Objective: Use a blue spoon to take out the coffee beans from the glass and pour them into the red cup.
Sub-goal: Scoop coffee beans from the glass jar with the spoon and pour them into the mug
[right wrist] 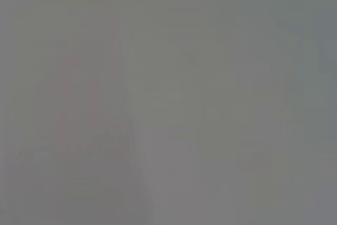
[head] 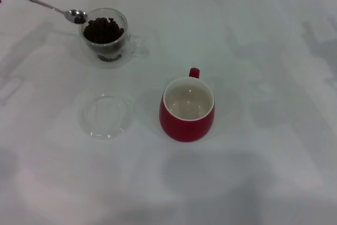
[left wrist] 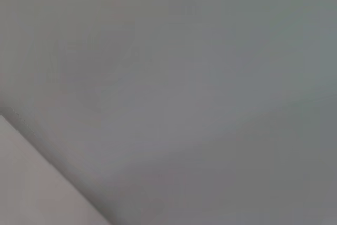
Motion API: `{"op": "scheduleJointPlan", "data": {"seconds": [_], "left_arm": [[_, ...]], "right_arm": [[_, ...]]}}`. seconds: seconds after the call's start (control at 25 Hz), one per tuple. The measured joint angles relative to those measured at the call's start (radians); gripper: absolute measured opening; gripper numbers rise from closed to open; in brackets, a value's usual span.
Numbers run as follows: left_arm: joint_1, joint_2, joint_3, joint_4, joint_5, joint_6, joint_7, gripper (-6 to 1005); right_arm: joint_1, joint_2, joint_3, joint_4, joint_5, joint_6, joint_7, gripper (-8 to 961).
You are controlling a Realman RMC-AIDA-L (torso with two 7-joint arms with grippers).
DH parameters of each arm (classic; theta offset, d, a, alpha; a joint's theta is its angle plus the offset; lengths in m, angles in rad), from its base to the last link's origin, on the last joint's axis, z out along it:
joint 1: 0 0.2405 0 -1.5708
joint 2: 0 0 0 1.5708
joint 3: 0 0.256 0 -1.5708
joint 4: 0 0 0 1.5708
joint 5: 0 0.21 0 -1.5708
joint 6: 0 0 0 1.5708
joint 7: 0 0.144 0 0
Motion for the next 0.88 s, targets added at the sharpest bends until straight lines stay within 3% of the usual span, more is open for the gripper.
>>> {"op": "scheduleJointPlan", "data": {"seconds": [0.48, 0.88], "left_arm": [[-0.175, 0.000, 0.000, -0.002, 0.233, -0.187, 0.076, 128], [-0.221, -0.002, 0.000, -0.001, 0.304, -0.237, 0.079, 128]], "right_arm": [[-0.001, 0.000, 0.000, 0.000, 0.006, 0.003, 0.000, 755], [-0.007, 0.000, 0.001, 0.000, 0.006, 0.003, 0.000, 754]]}}
